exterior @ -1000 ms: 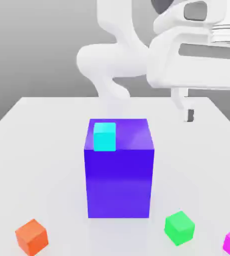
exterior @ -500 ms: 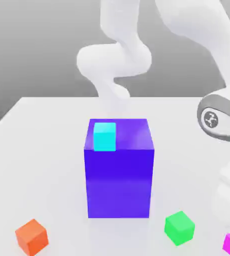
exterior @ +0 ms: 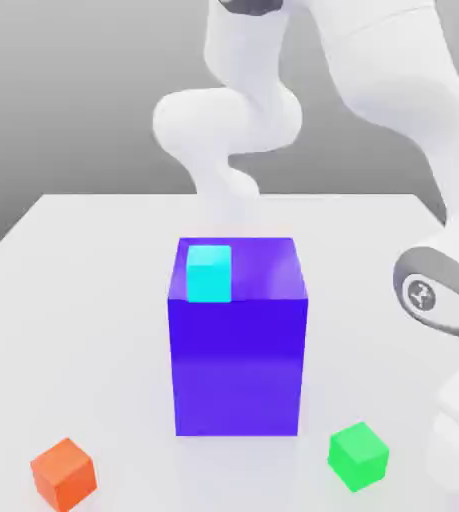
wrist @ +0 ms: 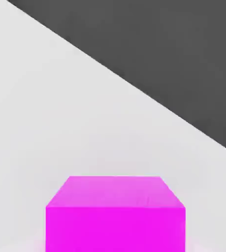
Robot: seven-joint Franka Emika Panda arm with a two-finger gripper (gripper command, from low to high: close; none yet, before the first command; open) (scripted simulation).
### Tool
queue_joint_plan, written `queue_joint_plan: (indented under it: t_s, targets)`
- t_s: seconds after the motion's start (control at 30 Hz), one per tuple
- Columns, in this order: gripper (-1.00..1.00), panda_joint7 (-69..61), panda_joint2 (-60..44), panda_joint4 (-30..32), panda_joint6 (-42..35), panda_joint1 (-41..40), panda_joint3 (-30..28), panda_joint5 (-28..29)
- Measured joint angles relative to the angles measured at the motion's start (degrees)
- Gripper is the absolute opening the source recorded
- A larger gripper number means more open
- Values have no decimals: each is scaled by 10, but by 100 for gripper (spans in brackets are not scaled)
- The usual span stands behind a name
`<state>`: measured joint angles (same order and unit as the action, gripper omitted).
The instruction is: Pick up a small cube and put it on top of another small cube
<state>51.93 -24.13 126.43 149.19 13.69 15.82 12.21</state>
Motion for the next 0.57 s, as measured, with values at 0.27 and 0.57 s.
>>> queue_joint_plan:
  t_s: [0.27,0.57]
  targets:
    - [-100,93,166,158,4,-53,-28,-92]
    - [100,146,98,178,91,-45,-59,-56]
